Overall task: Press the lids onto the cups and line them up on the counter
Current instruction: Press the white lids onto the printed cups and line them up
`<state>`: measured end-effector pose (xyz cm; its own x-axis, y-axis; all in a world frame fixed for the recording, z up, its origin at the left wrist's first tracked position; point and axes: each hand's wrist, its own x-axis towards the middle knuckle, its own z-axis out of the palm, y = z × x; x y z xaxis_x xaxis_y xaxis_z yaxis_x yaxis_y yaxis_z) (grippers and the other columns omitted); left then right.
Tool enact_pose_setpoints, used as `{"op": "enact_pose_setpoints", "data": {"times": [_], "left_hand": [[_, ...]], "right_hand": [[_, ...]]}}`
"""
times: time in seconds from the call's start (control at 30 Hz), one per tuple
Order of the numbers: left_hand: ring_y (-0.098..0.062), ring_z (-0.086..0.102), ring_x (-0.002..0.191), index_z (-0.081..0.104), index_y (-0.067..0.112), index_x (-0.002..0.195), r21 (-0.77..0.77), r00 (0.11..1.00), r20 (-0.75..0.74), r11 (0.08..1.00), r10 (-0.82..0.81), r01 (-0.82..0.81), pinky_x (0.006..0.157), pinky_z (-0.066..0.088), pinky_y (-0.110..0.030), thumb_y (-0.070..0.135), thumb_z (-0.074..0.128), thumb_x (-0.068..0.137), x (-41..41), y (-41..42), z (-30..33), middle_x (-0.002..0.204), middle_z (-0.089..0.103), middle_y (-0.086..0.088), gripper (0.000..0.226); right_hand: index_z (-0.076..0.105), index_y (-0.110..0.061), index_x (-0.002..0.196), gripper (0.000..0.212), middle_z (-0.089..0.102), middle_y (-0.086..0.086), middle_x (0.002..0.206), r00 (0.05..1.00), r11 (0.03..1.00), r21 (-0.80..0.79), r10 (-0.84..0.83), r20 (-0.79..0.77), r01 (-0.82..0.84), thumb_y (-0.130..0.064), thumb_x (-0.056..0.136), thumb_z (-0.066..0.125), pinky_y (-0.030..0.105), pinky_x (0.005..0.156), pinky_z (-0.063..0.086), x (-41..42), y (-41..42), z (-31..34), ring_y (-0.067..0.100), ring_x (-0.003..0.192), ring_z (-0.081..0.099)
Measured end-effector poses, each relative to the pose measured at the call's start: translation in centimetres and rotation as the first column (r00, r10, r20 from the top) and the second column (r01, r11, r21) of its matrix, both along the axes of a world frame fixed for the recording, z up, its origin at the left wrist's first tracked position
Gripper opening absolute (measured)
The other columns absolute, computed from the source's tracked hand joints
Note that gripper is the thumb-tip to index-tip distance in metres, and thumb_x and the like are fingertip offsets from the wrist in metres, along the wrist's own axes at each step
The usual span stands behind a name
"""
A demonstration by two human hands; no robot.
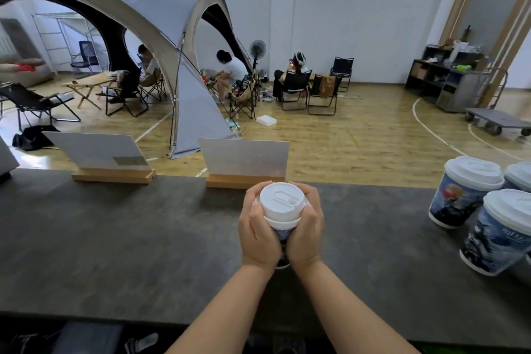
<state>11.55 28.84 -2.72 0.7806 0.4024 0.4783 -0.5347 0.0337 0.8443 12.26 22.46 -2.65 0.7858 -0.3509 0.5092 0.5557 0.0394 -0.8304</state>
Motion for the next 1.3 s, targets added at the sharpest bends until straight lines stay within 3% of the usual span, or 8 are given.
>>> {"op": "enact_pose_setpoints", "data": {"times": [0.1, 0.23, 0.3, 0.43, 0.67, 0.9, 1.2, 1.3], "left_hand": [[-0.015, 0.065, 0.096, 0.06, 0.015, 0.109, 0.083, 1.0, 0.005, 0.996, -0.026, 0.025, 0.079, 0.053, -0.031, 0.02, 0.03, 0.095, 0.1, 0.7, 0.3, 0.102, 0.067, -0.002, 0.034], [-0.025, 0.06, 0.107, 0.055, 0.036, 0.11, 0.181, 0.997, -0.055, 0.983, 0.05, -0.04, 0.09, 0.051, -0.052, 0.039, 0.032, 0.095, 0.8, 2.6, -0.1, 0.112, 0.061, -0.005, 0.027], [-0.019, 0.063, 0.102, 0.06, 0.033, 0.102, 0.177, 0.989, -0.095, 0.98, 0.111, -0.093, 0.088, 0.052, -0.051, 0.04, 0.033, 0.097, 0.3, 3.0, 0.2, 0.105, 0.066, 0.0, 0.029], [-0.006, 0.063, 0.104, 0.064, 0.025, 0.114, 0.121, 0.991, -0.131, 0.993, 0.019, -0.003, 0.09, 0.053, -0.034, 0.039, 0.033, 0.098, -1.5, 1.7, 0.5, 0.109, 0.069, 0.011, 0.038], [0.002, 0.062, 0.099, 0.054, 0.027, 0.12, 0.066, 0.996, -0.081, 0.997, 0.037, -0.032, 0.076, 0.051, -0.019, 0.044, 0.03, 0.092, -1.5, -0.1, 0.2, 0.108, 0.063, 0.028, 0.04], [-0.004, 0.065, 0.092, 0.056, 0.013, 0.113, 0.051, 0.995, 0.009, 0.994, 0.096, -0.097, 0.069, 0.051, -0.019, 0.04, 0.031, 0.09, -0.5, -0.3, -0.1, 0.101, 0.067, 0.012, 0.042], [-0.011, 0.066, 0.092, 0.057, 0.013, 0.111, 0.055, 0.994, 0.004, 0.993, 0.109, -0.109, 0.07, 0.055, -0.03, 0.039, 0.033, 0.091, -0.2, -0.2, -0.3, 0.1, 0.067, 0.014, 0.041], [-0.008, 0.065, 0.092, 0.056, 0.016, 0.111, 0.079, 0.995, -0.019, 0.993, 0.093, -0.092, 0.07, 0.055, -0.031, 0.033, 0.036, 0.092, -0.4, -0.1, 0.1, 0.101, 0.066, 0.015, 0.032]], "right_hand": [[0.06, -0.024, 0.102, 0.03, 0.068, -0.006, 0.095, 0.999, 1.0, -0.002, -0.011, -0.034, 0.011, -0.032, 0.085, 0.036, 0.035, 0.07, 0.056, -0.1, 0.2, -0.1, 0.017, 0.09, 0.066], [0.053, -0.019, 0.115, 0.051, 0.063, -0.015, 0.097, 0.994, 0.999, -0.047, -0.023, -0.105, 0.018, -0.046, 0.078, 0.031, 0.01, 0.071, 0.046, -1.4, 0.5, -0.1, -0.008, 0.09, 0.059], [0.049, -0.021, 0.113, 0.047, 0.059, -0.016, 0.1, 0.991, 0.992, -0.123, -0.023, -0.129, 0.007, -0.047, 0.079, 0.031, 0.006, 0.07, 0.042, -1.8, 0.0, 0.1, -0.012, 0.089, 0.056], [0.047, -0.021, 0.107, 0.029, 0.061, -0.01, 0.092, 0.989, 0.988, -0.15, -0.05, -0.139, 0.029, -0.035, 0.086, 0.033, 0.009, 0.065, 0.042, -1.7, -1.0, 0.5, -0.006, 0.083, 0.058], [0.057, -0.017, 0.112, 0.05, 0.064, -0.011, 0.1, 0.997, 1.0, -0.016, -0.021, -0.08, 0.02, -0.046, 0.08, 0.032, 0.013, 0.067, 0.048, -1.1, 0.6, 0.3, -0.004, 0.088, 0.061], [0.056, -0.015, 0.109, 0.04, 0.067, -0.003, 0.101, 0.999, 0.999, -0.011, -0.044, -0.03, 0.043, -0.04, 0.087, 0.036, 0.034, 0.071, 0.056, -0.1, 0.7, -0.7, 0.019, 0.094, 0.065], [0.054, -0.013, 0.109, 0.04, 0.066, -0.005, 0.097, 0.999, 0.998, -0.035, -0.05, -0.017, 0.05, -0.039, 0.084, 0.037, 0.043, 0.068, 0.056, 0.4, 0.5, -1.0, 0.021, 0.09, 0.065], [0.054, -0.024, 0.106, 0.036, 0.066, -0.009, 0.095, 0.996, 0.994, -0.078, -0.075, -0.046, 0.071, -0.043, 0.083, 0.035, 0.04, 0.068, 0.056, 0.3, 0.6, -0.8, 0.015, 0.089, 0.065]]}}
